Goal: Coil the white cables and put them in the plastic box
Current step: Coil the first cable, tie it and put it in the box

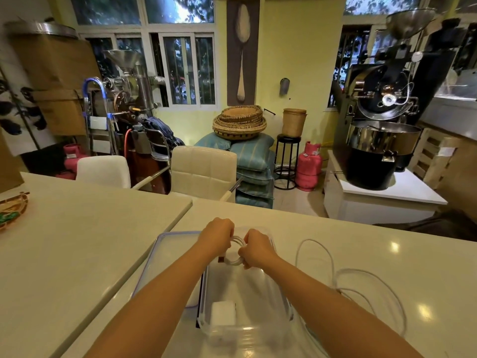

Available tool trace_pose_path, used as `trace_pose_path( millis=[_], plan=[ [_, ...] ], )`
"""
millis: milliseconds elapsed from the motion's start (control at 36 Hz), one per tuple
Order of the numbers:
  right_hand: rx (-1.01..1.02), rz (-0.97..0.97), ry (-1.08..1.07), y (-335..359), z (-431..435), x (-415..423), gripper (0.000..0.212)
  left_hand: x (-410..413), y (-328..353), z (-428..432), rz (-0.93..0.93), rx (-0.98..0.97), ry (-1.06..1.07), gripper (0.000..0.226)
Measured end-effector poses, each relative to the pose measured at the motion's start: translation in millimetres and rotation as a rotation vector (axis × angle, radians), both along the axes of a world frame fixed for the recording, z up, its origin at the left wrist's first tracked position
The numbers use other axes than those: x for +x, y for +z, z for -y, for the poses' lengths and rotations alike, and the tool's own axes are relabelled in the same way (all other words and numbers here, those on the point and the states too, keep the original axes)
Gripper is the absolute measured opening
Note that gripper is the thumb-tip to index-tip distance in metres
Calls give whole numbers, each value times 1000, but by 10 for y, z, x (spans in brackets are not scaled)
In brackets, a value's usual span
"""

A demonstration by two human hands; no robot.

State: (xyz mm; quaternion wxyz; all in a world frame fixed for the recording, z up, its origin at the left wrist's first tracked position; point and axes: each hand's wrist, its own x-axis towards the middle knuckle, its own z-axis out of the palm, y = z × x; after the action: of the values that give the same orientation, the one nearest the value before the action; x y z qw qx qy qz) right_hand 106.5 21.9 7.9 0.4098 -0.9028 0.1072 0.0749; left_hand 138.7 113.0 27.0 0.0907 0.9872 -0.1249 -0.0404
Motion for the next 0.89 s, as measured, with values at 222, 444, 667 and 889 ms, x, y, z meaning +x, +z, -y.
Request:
trace_pose_path(
  millis=[222,444,667,889],
  plan=[
    [-69,-101,39,-168,-58,35,7,46,-129,33,-9,332,-118,24],
    [-48,-133,72,-265,-95,80,10,-3,-134,82,114,582,-245,26],
    [-36,-135,115,-242,-110,52,17,7,-150,82,179,660,-232,26],
    [-59,-162,189,-162,-64,11,23,21,-90,24,92,712,-299,30]
  ],
)
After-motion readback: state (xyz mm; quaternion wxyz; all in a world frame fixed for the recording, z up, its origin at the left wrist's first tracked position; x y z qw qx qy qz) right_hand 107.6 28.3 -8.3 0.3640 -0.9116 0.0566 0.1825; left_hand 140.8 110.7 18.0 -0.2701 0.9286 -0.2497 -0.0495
